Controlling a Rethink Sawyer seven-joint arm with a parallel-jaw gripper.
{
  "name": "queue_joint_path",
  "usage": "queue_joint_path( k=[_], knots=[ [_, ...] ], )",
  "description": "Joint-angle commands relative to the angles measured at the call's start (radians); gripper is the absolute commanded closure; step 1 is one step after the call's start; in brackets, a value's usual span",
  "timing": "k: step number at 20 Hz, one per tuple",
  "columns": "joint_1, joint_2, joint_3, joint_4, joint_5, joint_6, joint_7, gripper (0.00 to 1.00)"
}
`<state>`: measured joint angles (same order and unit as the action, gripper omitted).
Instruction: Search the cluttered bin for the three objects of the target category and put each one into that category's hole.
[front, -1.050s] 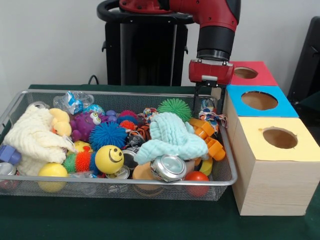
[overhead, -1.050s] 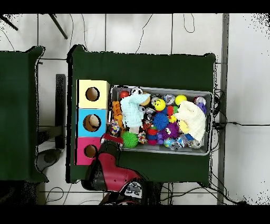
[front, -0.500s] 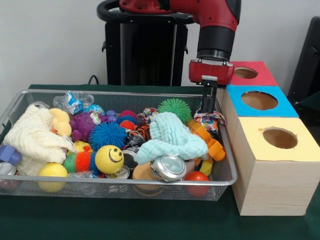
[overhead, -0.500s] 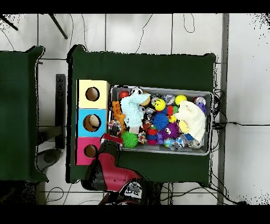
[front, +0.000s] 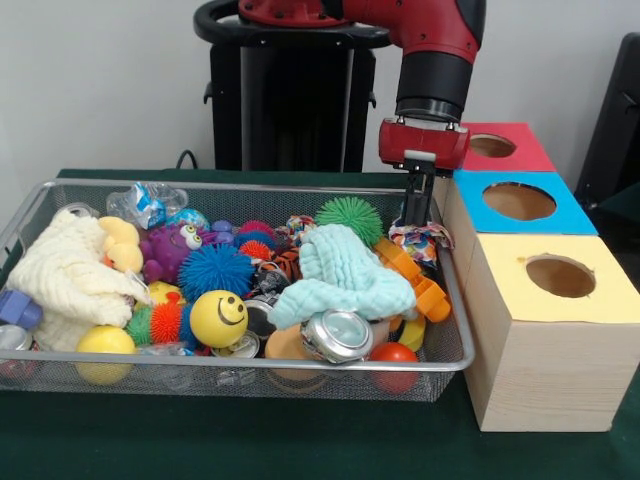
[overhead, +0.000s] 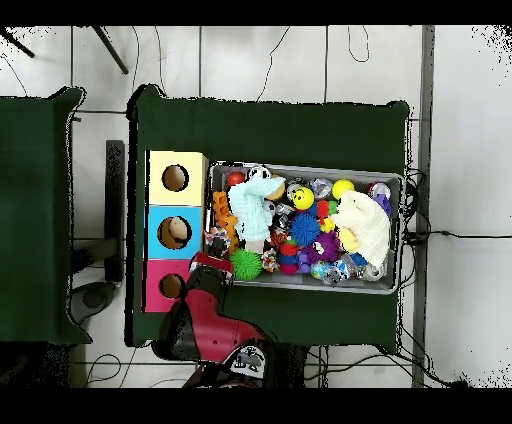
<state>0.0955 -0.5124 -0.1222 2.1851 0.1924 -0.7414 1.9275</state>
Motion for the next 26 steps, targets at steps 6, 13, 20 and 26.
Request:
queue_joint_path(
  k=[6,13,20,26],
  knots=[
    [-0.010,-0.051,0.051,-0.131,0.111,0.098,0.176,1.00],
    [-0.023,-0.024,0.062,-0.143,0.082,0.067,0.202,0.00],
    [0.006,-0.020,0.041,-0.133,0.113,0.056,0.190,0.00],
    [-0.006,-0.009,0.044,-0.140,0.095,0.064,0.181,0.00]
  ],
)
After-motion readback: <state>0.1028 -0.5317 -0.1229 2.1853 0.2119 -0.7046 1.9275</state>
